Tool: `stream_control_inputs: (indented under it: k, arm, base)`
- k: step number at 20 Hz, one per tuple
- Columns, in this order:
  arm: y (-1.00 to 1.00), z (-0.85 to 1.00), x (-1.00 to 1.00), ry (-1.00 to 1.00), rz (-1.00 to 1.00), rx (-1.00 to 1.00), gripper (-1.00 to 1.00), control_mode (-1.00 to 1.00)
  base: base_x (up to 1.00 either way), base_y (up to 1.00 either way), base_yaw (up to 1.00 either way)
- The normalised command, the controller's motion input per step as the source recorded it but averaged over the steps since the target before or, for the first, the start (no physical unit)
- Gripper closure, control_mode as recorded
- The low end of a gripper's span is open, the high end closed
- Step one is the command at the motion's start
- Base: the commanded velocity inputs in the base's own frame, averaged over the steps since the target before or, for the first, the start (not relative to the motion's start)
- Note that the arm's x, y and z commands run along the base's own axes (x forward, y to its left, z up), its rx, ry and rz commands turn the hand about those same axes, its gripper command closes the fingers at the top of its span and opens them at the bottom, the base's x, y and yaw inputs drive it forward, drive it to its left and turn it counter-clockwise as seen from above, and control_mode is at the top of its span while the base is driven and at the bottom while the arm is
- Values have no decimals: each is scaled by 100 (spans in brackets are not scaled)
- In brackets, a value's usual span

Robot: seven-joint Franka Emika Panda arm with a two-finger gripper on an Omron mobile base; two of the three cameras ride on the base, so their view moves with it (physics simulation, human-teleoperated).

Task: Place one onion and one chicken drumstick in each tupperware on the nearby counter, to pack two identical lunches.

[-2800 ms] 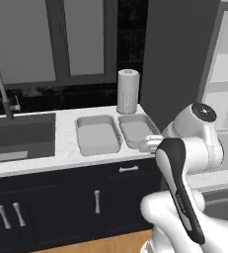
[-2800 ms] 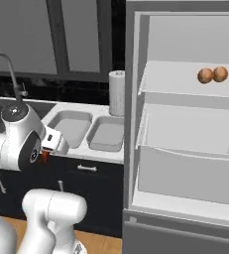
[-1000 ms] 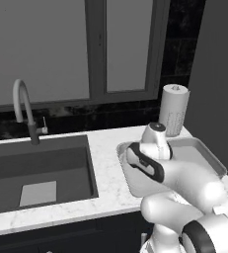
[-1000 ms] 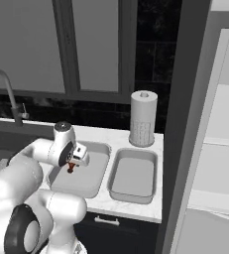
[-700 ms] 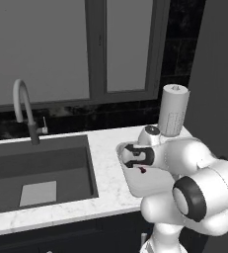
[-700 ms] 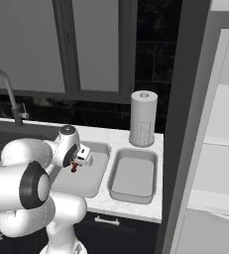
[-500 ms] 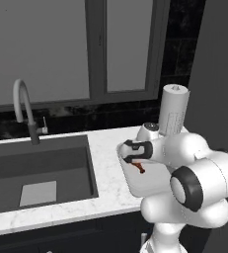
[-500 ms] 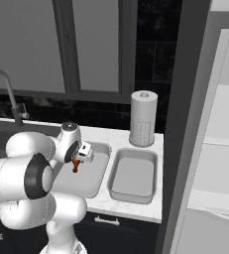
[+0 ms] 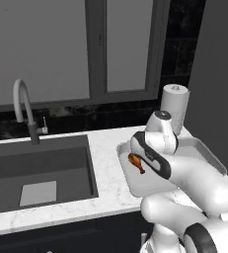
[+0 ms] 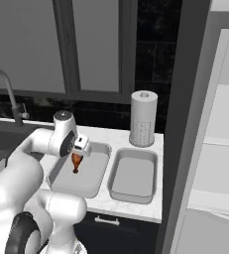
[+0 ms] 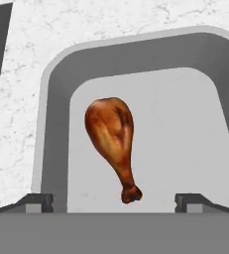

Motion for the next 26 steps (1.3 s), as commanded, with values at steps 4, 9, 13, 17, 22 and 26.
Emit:
stream_control_inputs:
  k: [4, 9, 13, 17, 22, 26]
  arm:
    - [-64, 27, -100, -1, -12, 1, -100, -100]
    - [-10, 38, -100, -18, 0, 0, -100, -100]
    - [0, 23, -100, -20, 1, -4, -100, -100]
    - [16, 9, -91, -9, 4, -11, -100, -100]
    - [7, 0, -15, -1, 2, -4, -100, 100]
    - [0, 0, 0, 0, 0, 0, -100, 100]
  base:
    - [0, 0, 0]
    - [0, 0, 0]
    - [0, 0, 0]
    - [0, 0, 0]
    - [-73, 16, 6]
    - [-100, -19, 2]
